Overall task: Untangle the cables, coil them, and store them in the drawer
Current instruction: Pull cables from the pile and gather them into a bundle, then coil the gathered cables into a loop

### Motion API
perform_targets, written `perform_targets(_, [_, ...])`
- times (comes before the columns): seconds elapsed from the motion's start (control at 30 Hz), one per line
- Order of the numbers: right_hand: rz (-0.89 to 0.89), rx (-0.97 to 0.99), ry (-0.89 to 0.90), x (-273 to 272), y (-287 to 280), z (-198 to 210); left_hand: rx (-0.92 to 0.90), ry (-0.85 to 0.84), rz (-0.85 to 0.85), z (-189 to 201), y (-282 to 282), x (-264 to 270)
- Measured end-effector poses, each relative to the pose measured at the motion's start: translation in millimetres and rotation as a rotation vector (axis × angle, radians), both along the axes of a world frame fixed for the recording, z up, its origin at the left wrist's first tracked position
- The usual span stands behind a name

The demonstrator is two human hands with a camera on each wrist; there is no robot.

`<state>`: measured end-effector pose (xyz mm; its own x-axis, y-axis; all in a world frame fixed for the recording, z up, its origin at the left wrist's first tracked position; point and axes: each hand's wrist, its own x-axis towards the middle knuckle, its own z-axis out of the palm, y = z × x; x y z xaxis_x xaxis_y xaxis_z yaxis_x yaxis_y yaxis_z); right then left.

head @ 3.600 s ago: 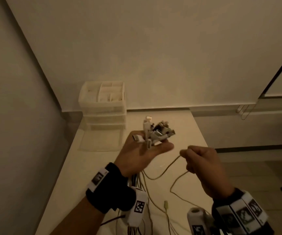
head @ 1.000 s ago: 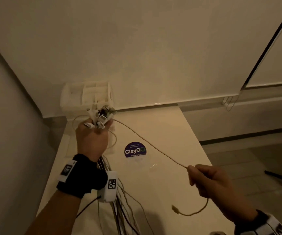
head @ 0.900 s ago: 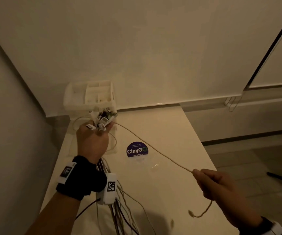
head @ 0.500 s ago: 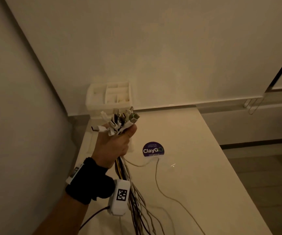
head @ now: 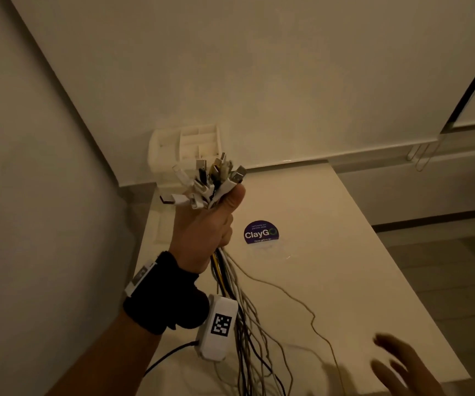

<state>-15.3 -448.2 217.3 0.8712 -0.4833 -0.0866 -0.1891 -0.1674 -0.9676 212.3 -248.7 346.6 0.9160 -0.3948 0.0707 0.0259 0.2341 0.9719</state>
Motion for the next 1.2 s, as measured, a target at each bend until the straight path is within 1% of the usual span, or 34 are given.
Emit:
perform_targets(0.03, [0.077,-0.042,-0.006,7,6,17,0.012,0.000,-0.016,-1,-3,-5])
perform_targets(0.07, [0.146,-0.088,-0.034,28,26,29,0.021,-0.010,-0.033,-1,-5,-10])
perform_targets(0.13, [0.367,-0.154,-0.106,70,66,47,0.041,-0.049,-0.057,0,-9,-19])
perform_targets(0.17, [0.444,-0.166,-0.143,89,81,56,0.057,-0.072,-0.061,1,-10,-22])
perform_targets(0.23, [0.541,-0.084,-0.131,116,101,65,0.089,-0.091,-0.052,4,-6,-25])
perform_targets(0.3, [0.638,0.067,-0.115,124,112,68,0.102,-0.043,-0.048,7,2,-27])
perform_targets(0.33, [0.663,0.097,-0.111,124,115,67,0.083,-0.009,-0.042,7,6,-28])
perform_targets(0.37, [0.672,0.105,-0.128,125,118,66,0.047,0.021,-0.043,9,10,-28])
perform_targets(0.43, [0.664,0.059,-0.129,125,124,62,-0.010,0.051,-0.056,15,19,-28])
perform_targets(0.5, [0.648,0.061,-0.110,125,131,59,-0.006,0.010,-0.026,20,27,-28])
perform_targets(0.6, [0.674,0.104,-0.020,123,132,53,-0.018,-0.017,0.020,27,36,-26])
perform_targets(0.7, [0.704,0.045,0.093,117,132,38,0.030,-0.017,0.019,32,42,-27])
perform_targets(0.77, [0.663,0.022,0.129,114,131,30,0.035,0.006,0.015,32,45,-29])
perform_targets(0.83, [0.629,0.053,0.159,113,129,25,0.050,0.018,0.032,34,47,-31])
perform_targets(0.93, [0.589,0.043,0.162,109,126,15,0.063,0.012,0.058,42,46,-31])
perform_targets(1.07, [0.531,0.046,0.203,93,113,-8,-0.022,-0.001,0.083,61,48,-26])
perform_targets(1.13, [0.508,0.072,0.239,86,108,-17,-0.040,-0.008,0.089,62,49,-22])
perform_targets(1.2, [0.498,0.079,0.263,81,105,-21,-0.014,-0.014,0.123,55,51,-16])
